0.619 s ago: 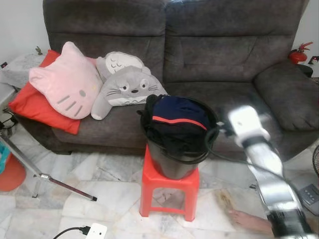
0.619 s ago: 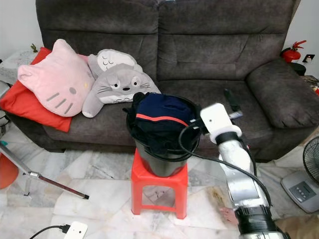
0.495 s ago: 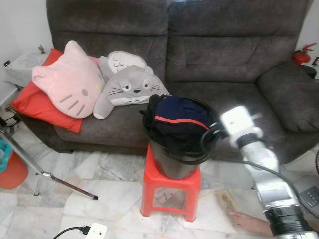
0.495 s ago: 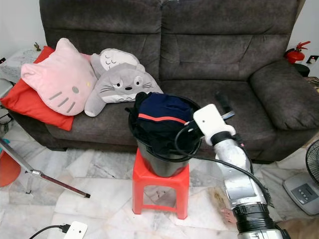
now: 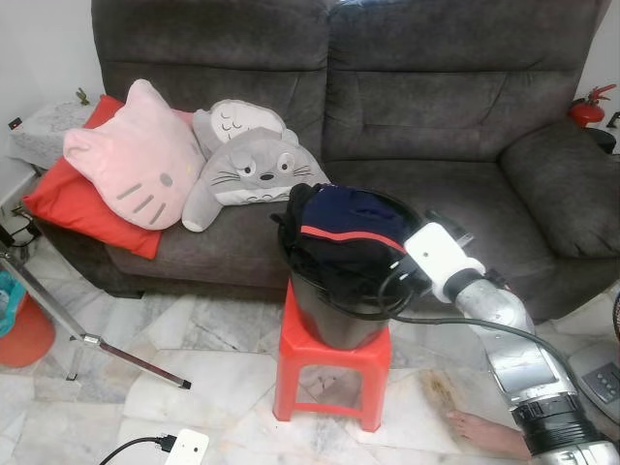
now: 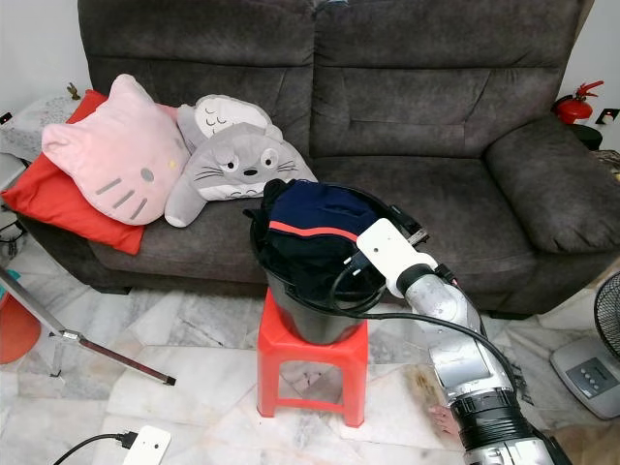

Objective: Hang hanger

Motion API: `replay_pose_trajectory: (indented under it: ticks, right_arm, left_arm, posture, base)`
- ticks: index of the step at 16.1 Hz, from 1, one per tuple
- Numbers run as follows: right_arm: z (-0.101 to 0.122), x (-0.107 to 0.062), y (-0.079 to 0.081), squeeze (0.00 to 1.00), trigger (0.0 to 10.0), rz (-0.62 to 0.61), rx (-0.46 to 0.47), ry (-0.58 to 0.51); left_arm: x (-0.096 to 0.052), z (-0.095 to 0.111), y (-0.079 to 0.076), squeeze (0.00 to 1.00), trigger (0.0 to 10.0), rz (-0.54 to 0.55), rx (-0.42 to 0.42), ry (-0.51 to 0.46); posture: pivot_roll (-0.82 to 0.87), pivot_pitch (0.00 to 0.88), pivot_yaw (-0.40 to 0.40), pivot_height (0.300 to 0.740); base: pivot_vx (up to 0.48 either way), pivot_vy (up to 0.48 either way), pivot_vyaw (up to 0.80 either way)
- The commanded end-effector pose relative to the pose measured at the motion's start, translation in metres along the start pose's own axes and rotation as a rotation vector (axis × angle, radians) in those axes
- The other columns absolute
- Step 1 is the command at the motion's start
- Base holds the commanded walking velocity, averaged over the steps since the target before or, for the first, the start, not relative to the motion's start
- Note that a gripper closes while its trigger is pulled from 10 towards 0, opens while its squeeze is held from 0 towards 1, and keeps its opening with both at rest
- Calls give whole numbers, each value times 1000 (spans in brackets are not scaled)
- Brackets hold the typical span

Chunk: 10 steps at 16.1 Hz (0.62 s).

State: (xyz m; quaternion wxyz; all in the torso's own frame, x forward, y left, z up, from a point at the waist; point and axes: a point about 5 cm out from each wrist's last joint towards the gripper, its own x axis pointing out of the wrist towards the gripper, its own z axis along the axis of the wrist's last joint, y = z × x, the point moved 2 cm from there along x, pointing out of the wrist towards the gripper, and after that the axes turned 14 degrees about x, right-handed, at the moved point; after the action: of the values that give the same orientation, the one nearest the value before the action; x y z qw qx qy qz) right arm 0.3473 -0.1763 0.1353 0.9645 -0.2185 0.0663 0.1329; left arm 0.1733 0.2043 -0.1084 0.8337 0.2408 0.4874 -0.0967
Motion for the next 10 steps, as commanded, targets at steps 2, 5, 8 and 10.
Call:
replay_pose_trajectory:
  ticks: [2,5,8,10]
  right_arm:
    - [4,1,2,0,10000,28,-9,-7]
    - [2,1,7,0,10000,57,-24,7]
    - [0,3,1,0,10000,19,-31,16]
    - [-3,4,-6,0,10000,-11,-50,25]
  left_arm:
    - [0,-3,2,0,10000,0,-12,18]
    - [0,-3,2,0,10000,1,-12,17]
    - [0,-3,2,0,10000,2,-13,17]
    - [0,-3,2,0,10000,3,-16,18]
  posture:
    - [-199,0,21,740]
    - [-196,0,21,740]
    - [-192,0,20,740]
    - [-191,0,20,740]
  base:
    - [0,0,0]
    - [0,0,0]
    - [0,0,0]
    - [0,0,0]
